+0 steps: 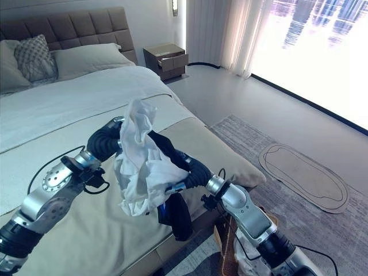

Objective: Pick up clothes into the bucket

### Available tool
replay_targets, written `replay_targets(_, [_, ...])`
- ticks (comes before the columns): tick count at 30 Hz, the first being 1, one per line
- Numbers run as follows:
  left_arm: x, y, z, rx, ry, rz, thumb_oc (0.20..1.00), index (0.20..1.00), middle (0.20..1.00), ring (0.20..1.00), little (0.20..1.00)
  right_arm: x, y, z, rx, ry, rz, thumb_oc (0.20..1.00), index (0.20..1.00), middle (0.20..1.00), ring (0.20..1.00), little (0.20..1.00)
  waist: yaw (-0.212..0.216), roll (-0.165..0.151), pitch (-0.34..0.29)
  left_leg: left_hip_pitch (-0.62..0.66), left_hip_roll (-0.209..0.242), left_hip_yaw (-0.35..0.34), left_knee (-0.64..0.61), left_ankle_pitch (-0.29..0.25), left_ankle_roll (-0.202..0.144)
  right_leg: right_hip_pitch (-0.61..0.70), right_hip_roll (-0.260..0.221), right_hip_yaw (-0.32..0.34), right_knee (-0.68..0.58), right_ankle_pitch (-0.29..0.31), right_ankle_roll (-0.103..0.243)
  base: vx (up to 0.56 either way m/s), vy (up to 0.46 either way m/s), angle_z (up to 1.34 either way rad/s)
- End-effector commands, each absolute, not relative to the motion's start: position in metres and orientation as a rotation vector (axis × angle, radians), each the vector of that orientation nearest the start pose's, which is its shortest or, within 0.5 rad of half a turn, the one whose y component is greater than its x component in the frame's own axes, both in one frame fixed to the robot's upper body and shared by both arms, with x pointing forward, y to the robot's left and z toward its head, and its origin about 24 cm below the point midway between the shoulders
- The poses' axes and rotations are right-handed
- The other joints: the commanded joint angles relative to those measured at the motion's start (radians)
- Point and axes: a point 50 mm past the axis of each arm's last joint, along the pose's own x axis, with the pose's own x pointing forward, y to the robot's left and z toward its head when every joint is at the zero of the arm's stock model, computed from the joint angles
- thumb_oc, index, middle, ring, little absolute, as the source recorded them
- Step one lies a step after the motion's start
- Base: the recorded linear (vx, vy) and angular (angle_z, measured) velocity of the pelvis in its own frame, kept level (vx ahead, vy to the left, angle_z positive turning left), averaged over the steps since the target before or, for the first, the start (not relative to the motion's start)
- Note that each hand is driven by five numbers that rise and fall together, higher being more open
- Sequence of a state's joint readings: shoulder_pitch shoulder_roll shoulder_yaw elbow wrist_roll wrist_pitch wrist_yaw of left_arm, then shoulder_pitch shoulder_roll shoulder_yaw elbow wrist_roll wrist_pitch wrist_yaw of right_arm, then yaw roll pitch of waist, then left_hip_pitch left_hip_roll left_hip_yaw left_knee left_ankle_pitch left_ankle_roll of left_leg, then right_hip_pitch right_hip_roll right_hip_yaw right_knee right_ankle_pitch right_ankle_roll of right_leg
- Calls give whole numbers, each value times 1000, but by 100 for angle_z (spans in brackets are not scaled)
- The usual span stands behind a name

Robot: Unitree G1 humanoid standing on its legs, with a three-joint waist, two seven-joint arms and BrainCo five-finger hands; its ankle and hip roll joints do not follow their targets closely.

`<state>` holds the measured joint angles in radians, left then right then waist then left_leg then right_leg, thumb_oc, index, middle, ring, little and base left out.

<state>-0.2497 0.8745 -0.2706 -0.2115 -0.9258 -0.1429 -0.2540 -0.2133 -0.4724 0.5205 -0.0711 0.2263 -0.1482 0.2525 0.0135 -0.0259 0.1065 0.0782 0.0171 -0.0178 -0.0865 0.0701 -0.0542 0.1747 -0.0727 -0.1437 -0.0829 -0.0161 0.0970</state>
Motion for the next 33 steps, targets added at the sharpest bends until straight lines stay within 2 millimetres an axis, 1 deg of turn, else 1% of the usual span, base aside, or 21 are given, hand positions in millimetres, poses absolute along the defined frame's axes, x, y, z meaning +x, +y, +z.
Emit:
replay_targets(1, [272, 204, 244, -134, -672, -575, 200, 200, 200, 200, 200, 248, -95, 81, -317, -232, 799, 1000, 1000, 1000, 1000, 1000, -12, 1, -34, 54, -9, 7, 29, -94, 15, -54, 3, 3, 39, 4, 11, -13, 1, 3])
replay_targets(3, [274, 207, 251, -137, -696, -556, 200, 200, 200, 200, 200, 248, -96, 74, -328, -211, 790, 1000, 1000, 1000, 1000, 1000, -13, 3, -34, 53, -9, 5, 32, -95, 15, -55, 2, 2, 39, 5, 12, -4, 0, 4])
replay_targets(4, [274, 207, 251, -137, -696, -556, 200, 200, 200, 200, 200, 248, -96, 74, -328, -211, 790, 1000, 1000, 1000, 1000, 1000, -13, 3, -34, 53, -9, 4, 32, -95, 15, -55, 2, 2, 39, 5, 12, 0, -5, 5])
replay_targets(6, [274, 206, 262, -155, -742, -559, 200, 200, 200, 200, 200, 247, -95, 67, -333, -190, 781, 1000, 1000, 1000, 1000, 1000, -10, 7, -36, 49, -11, 0, 33, -94, 15, -55, 1, -2, 41, 4, 13, -8, -3, 4])
replay_targets(8, [275, 205, 269, -147, -765, -564, 200, 200, 200, 200, 200, 248, -93, 64, -339, -181, 784, 1000, 1000, 1000, 1000, 1000, -10, 10, -38, 48, -11, -4, 33, -94, 15, -55, 0, -6, 41, 3, 13, -6, 3, 4])
replay_targets(9, [275, 203, 274, -141, -781, -570, 200, 200, 200, 200, 200, 247, -92, 60, -341, -166, 789, 1000, 1000, 1000, 1000, 1000, -9, 12, -39, 46, -12, -7, 34, -93, 14, -55, 0, -7, 42, 3, 13, -3, 4, 7])
replay_targets(15, [277, 192, 288, -170, -820, -611, 200, 200, 200, 200, 200, 247, -85, 55, -343, -148, 808, 1000, 1000, 1000, 1000, 1000, -11, 20, -39, 43, -15, -17, 37, -93, 14, -56, -5, -13, 45, 3, 14, -6, 10, 6])
replay_targets(19, [279, 184, 289, -221, -817, -638, 200, 200, 200, 200, 200, 247, -81, 53, -338, -141, 816, 1000, 1000, 1000, 1000, 1000, -13, 21, -37, 42, -17, -22, 38, -92, 15, -58, -7, -19, 47, 3, 14, -4, 5, 3])
replay_targets(20, [279, 177, 290, -246, -820, -663, 200, 200, 200, 200, 200, 247, -79, 52, -335, -139, 818, 1000, 1000, 1000, 1000, 1000, -14, 21, -36, 41, -19, -25, 39, -93, 16, -59, -9, -19, 48, 4, 15, 0, 0, 0])
replay_targets(25, [277, 158, 288, -343, -816, -727, 200, 200, 200, 200, 200, 249, -69, 51, -316, -134, 826, 1000, 1000, 1000, 1000, 1000, -15, 21, -31, 37, -24, -27, 42, -95, 19, -62, -13, -19, 49, 7, 17, 0, 0, 0])
replay_targets(27, [277, 148, 286, -397, -803, -755, 200, 200, 200, 200, 200, 249, -59, 49, -282, -118, 842, 1000, 1000, 1000, 1000, 1000, -14, 21, -29, 36, -26, -27, 44, -95, 21, -62, -14, -17, 49, 9, 18, 0, 0, 0])
replay_targets(29, [275, 136, 283, -470, -789, -799, 200, 200, 200, 200, 200, 247, -43, 48, -213, -96, 890, 1000, 1000, 1000, 1000, 1000, -12, 20, -25, 34, -27, -27, 48, -96, 23, -64, -15, -14, 50, 11, 19, 0, 0, 0])
replay_targets(30, [276, 133, 281, -488, -779, -804, 200, 200, 200, 200, 200, 246, -37, 46, -184, -81, 905, 900, 900, 900, 900, 900, -11, 20, -23, 33, -27, -25, 50, -97, 24, -65, -16, -12, 51, 11, 18, 0, 0, 0])
replay_targets(31, [275, 128, 279, -523, -762, -822, 200, 200, 200, 200, 200, 244, -28, 47, -129, -69, 929, 200, 200, 200, 200, 200, -11, 19, -22, 32, -27, -23, 52, -98, 24, -66, -17, -9, 51, 13, 19, 0, 0, 0])
replay_targets(33, [275, 125, 278, -562, -759, -819, 200, 200, 200, 200, 200, 244, -17, 48, -102, -67, 953, 200, 200, 200, 200, 200, -7, 19, -18, 30, -28, -21, 55, -98, 26, -71, -18, -5, 50, 16, 19, 0, 0, 0])
